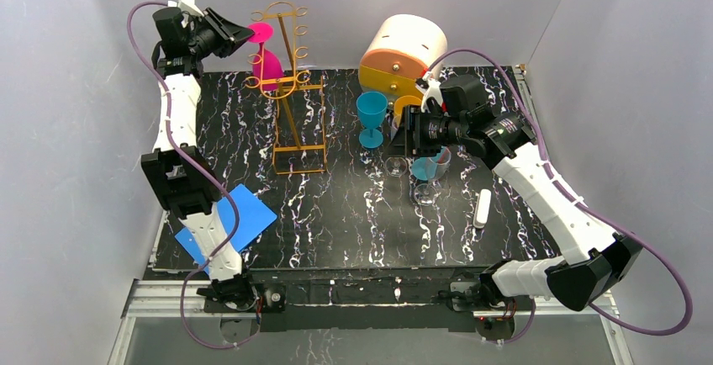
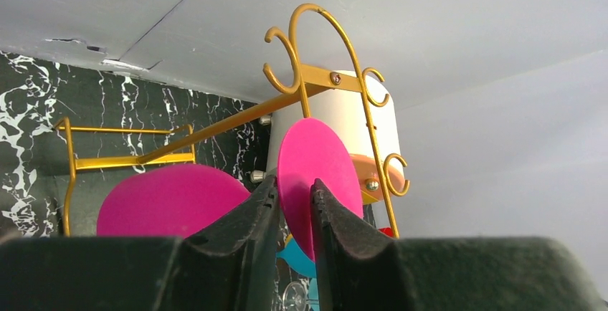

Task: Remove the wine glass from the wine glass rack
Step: Pick up the wine glass from the wine rack, then place the wine glass at the center of the board.

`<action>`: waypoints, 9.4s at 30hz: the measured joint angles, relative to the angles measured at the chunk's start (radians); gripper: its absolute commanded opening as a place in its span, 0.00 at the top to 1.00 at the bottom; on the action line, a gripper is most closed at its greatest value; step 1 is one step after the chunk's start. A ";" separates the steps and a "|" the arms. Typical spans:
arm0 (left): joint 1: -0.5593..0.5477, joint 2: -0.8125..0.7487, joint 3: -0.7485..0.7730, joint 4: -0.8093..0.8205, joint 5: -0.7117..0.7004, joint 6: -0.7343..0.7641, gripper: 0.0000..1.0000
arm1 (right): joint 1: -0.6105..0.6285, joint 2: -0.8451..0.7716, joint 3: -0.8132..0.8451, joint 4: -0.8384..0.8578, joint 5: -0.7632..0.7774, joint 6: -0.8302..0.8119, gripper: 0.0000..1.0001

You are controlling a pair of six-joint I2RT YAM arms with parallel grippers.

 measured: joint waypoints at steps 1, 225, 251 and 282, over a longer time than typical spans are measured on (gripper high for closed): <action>0.000 0.000 0.000 0.000 0.000 -0.004 0.86 | 0.000 0.000 0.000 0.000 0.000 0.000 0.45; -0.639 -1.048 -1.159 0.203 -0.005 -0.001 1.00 | 0.000 -0.061 -0.360 0.714 -0.424 0.386 0.52; -0.667 -0.967 -1.110 0.259 0.087 -0.023 0.64 | 0.002 -0.068 -0.425 0.864 -0.530 0.414 0.99; -0.740 -0.901 -1.055 0.082 0.111 0.111 1.00 | 0.004 -0.129 -0.393 0.646 -0.343 0.204 0.18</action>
